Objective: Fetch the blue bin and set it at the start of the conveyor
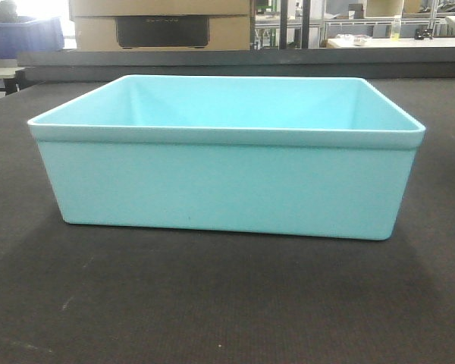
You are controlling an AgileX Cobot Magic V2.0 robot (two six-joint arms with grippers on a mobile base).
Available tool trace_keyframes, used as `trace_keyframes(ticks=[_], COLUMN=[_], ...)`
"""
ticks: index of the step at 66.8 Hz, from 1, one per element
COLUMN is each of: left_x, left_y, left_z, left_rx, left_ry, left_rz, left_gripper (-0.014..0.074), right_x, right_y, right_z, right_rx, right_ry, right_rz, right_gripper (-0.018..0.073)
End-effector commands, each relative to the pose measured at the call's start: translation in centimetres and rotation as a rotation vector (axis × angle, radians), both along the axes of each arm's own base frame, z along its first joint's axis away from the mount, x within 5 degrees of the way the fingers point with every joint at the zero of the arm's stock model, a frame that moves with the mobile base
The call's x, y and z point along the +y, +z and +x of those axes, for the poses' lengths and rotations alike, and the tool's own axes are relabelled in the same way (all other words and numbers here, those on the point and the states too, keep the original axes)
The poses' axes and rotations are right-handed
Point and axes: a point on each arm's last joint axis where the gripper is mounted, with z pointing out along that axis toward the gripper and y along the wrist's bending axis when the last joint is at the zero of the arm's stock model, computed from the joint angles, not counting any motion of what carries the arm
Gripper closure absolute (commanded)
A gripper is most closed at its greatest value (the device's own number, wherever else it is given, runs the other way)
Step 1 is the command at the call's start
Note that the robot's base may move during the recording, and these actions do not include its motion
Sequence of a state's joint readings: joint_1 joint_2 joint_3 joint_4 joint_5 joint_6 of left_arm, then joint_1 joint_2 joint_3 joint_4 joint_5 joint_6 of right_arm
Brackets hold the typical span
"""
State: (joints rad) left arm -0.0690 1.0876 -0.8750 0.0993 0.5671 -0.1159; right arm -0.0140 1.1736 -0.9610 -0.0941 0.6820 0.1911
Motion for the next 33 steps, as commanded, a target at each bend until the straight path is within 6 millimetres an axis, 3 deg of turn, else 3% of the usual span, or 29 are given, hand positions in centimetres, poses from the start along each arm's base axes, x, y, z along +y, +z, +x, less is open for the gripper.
trace_keyframes(ticks=[1, 11, 18, 24, 33], left_x=[0.2, 0.3, 0.4, 0.5, 0.7], left_y=[-0.3, -1.6, -2.3, -2.6, -2.3], left_z=[-2.0, -5.5, -7.8, -9.6, -11.9], left_rx=[-0.098, -0.216, -0.289, -0.348, -0.439], left_ry=[-0.01, -0.02, -0.025, -0.026, -0.025], left_rz=[-0.002, -0.011, -0.016, -0.019, -0.024], left_gripper=[0.0707, 0.0707, 0.0707, 0.0707, 0.0707], right_x=[-0.1, 0.0, 0.1, 0.2, 0.2], right_y=[-1.1, -4.0, -4.8, -4.4, -2.4], right_z=[-1.9, -5.7, -8.5, -10.7, -14.3], right_rx=[-0.08, -0.171, -0.26, -0.349, -0.554], right_ry=[0.017, 0.04, 0.056, 0.055, 0.056], right_rz=[-0.031, -0.049, -0.07, -0.074, -0.097], right_gripper=[0.0721, 0.0721, 0.0721, 0.0721, 0.0721])
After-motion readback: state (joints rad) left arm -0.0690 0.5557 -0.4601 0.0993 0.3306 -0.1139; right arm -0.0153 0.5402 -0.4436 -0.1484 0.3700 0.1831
